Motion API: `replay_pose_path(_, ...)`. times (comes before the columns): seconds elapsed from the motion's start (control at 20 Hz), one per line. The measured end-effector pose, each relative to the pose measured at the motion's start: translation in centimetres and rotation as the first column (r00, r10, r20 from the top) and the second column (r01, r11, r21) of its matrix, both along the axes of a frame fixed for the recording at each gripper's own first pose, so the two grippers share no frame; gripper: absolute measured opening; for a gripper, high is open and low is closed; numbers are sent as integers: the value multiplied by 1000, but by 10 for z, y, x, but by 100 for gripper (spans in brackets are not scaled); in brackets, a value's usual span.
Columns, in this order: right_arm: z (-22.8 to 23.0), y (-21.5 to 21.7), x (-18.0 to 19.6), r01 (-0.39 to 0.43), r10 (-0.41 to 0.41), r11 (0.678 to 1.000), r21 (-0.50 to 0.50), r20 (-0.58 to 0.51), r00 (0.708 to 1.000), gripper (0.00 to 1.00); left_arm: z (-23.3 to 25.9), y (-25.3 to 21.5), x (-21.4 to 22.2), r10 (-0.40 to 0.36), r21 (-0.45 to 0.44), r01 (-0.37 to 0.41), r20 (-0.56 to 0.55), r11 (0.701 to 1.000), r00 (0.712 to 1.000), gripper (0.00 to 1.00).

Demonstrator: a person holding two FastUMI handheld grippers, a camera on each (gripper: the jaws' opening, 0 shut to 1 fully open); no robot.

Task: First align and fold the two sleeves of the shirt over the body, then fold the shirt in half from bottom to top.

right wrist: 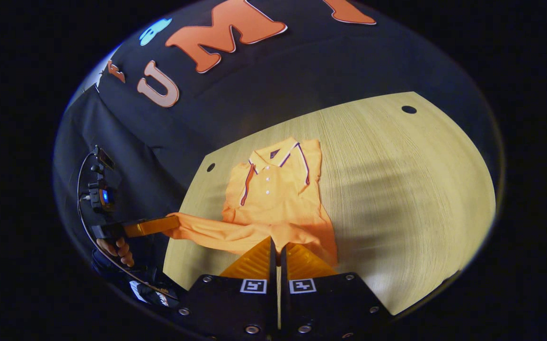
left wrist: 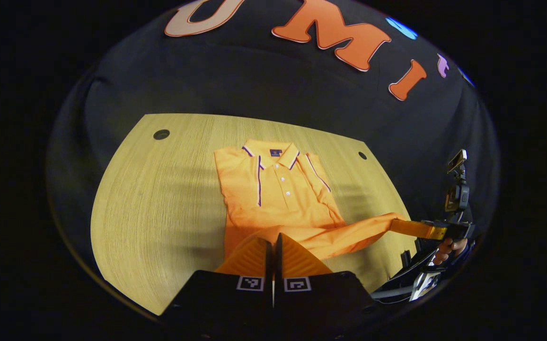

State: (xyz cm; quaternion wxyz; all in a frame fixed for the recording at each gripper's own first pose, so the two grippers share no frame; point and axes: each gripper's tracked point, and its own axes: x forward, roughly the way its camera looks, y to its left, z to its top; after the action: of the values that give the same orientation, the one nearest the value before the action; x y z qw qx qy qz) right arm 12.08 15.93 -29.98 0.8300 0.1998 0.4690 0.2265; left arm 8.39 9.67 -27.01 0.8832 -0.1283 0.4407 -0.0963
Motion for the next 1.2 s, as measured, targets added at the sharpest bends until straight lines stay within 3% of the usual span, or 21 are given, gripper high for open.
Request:
replay_pose_path(0.25, 8, 19, 69, -9, 10, 999, -36, 30, 999, 3, 10, 20, 76, 8, -6, -7, 42, 1000, 999, 1)
replay_pose_path(0.6, -19, 46, 144, 7, -8, 996, -90, -10, 1000, 4, -27, 61, 168, 10, 3, -10, -1, 1000, 1000, 1)
replay_pose_path(1.2, -98, 65, 248, 89, -116, 980, -176, -150, 982, 4, -107, 73, 260, -2, 39, 6, -109, 999, 994, 0)
